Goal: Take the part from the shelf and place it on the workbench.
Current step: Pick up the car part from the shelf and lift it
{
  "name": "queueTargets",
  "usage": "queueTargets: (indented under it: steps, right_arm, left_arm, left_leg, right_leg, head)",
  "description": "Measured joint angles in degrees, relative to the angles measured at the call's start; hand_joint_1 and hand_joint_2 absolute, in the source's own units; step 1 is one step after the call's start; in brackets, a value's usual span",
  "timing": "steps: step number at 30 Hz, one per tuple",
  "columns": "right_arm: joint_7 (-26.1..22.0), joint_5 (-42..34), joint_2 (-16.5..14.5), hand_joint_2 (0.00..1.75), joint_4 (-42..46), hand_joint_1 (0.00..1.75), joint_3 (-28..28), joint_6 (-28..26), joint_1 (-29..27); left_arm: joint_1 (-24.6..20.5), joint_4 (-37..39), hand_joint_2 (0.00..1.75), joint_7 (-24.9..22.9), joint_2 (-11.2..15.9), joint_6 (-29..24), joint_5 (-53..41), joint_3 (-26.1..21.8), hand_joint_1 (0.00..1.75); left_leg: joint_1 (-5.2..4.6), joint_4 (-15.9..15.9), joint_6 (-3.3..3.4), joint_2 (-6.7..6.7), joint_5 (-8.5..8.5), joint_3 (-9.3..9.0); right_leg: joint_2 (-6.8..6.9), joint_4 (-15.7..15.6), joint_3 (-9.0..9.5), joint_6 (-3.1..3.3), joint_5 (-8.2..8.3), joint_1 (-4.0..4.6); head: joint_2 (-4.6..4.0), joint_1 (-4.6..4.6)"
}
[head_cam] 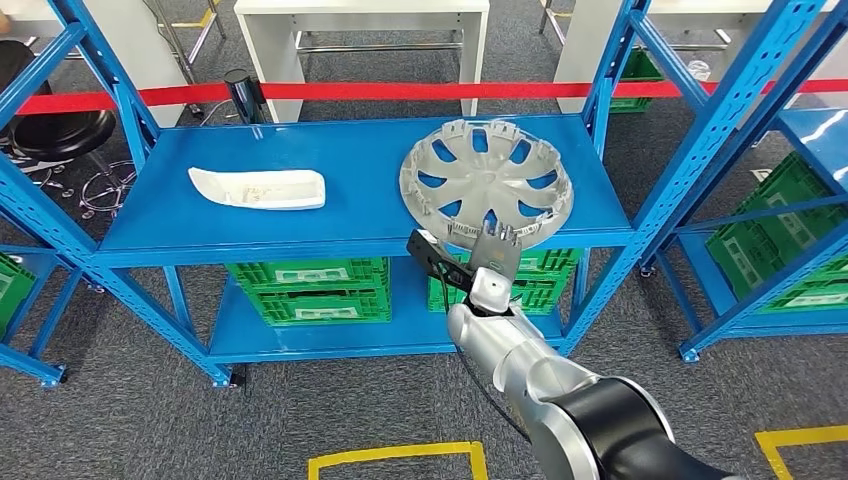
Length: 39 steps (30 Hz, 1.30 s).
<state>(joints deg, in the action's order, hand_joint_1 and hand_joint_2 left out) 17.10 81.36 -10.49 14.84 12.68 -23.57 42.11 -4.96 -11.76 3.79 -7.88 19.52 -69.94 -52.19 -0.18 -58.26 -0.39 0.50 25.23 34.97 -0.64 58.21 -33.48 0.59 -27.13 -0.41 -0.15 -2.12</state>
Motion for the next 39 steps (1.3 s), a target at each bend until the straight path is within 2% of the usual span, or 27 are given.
queueTargets:
  steps: [4,9,20,39]
  right_arm:
    - [4.4,2.6,1.5,0.0,0.0,0.0,0.0,4.6,0.3]
    - [6.1,4.1,2.9,0.0,0.0,0.0,0.0,5.8,0.5]
    - [6.5,5.0,4.9,0.0,0.0,0.0,0.0,5.0,0.2]
    - [6.5,5.1,5.4,0.0,0.0,0.0,0.0,4.7,0.0]
  left_arm:
    - [0.0,0.0,0.0,0.3,0.1,0.0,0.0,0.0,0.0]
    - [0.1,0.0,0.0,0.3,0.1,0.0,-0.7,0.0,0.0]
    - [0.1,0.0,0.0,0.0,-0.2,0.0,-1.8,0.5,0.0]
    - [0.1,0.0,0.0,-0.1,-0.4,0.0,-2.0,0.5,0.0]
  left_leg:
    - [0.0,0.0,0.01,0.24,0.01,-0.09]
    - [-0.01,0.0,0.03,0.41,0.02,-0.15]
    - [-0.04,0.0,0.06,0.46,0.04,-0.17]
    - [-0.04,0.0,0.07,0.45,0.05,-0.17]
  right_leg:
    - [0.21,0.0,0.18,-0.09,-0.08,0.0]
    - [0.36,0.0,0.3,-0.13,-0.13,-0.03]
    - [0.39,0.0,0.32,-0.15,-0.14,-0.05]
    - [0.39,0.0,0.32,-0.16,-0.17,-0.05]
  head:
    - [0.0,0.0]
    - [0.0,0.0]
    - [0.0,0.0]
    - [0.0,0.0]
